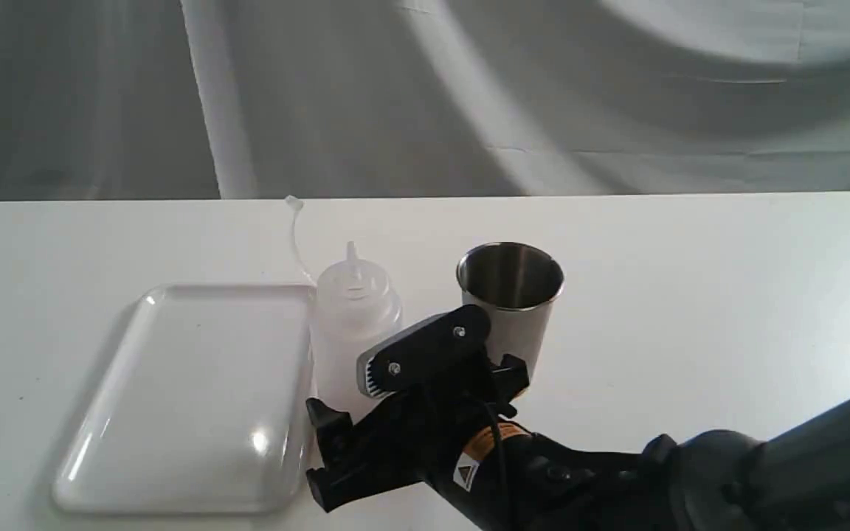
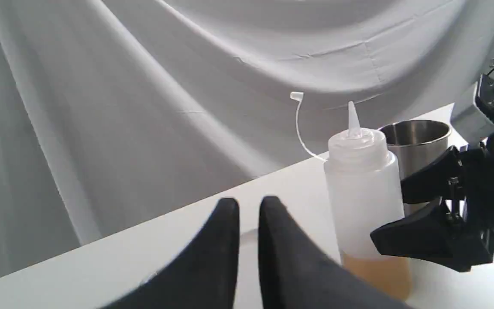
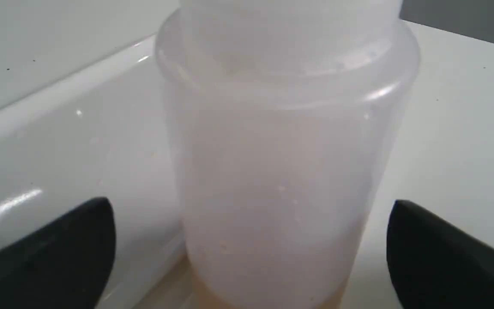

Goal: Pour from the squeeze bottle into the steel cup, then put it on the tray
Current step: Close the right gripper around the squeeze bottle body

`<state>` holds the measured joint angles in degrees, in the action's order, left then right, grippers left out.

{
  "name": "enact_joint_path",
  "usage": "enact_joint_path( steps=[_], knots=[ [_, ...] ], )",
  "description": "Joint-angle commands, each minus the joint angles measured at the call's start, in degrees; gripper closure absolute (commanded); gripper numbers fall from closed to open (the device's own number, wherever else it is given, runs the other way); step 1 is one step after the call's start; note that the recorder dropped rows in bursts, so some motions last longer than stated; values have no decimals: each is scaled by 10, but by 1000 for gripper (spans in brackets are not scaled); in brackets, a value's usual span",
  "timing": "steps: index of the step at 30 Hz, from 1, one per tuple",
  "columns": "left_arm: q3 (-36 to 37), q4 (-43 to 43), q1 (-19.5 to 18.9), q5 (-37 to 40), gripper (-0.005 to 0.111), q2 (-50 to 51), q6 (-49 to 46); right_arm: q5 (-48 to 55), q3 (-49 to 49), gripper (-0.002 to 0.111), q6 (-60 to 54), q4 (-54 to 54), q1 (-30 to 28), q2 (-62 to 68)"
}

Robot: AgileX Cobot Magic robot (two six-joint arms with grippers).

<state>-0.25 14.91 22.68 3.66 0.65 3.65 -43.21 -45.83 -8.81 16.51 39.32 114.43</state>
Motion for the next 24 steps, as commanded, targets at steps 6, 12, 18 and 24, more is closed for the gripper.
enact_joint_path(
  steps=[6,12,18,24],
  knots=[
    [3,-1,-1,-4,98,2,2,-2,-3,24,-3,6,-9,0],
    [3,-1,-1,-4,98,2,2,-4,-3,24,-3,6,-12,0],
    [3,-1,-1,-4,98,2,2,-9,-15,24,-10,6,-13,17],
    [3,-1,-1,-4,98,2,2,13,-58,24,-12,4,-13,38]
  ],
)
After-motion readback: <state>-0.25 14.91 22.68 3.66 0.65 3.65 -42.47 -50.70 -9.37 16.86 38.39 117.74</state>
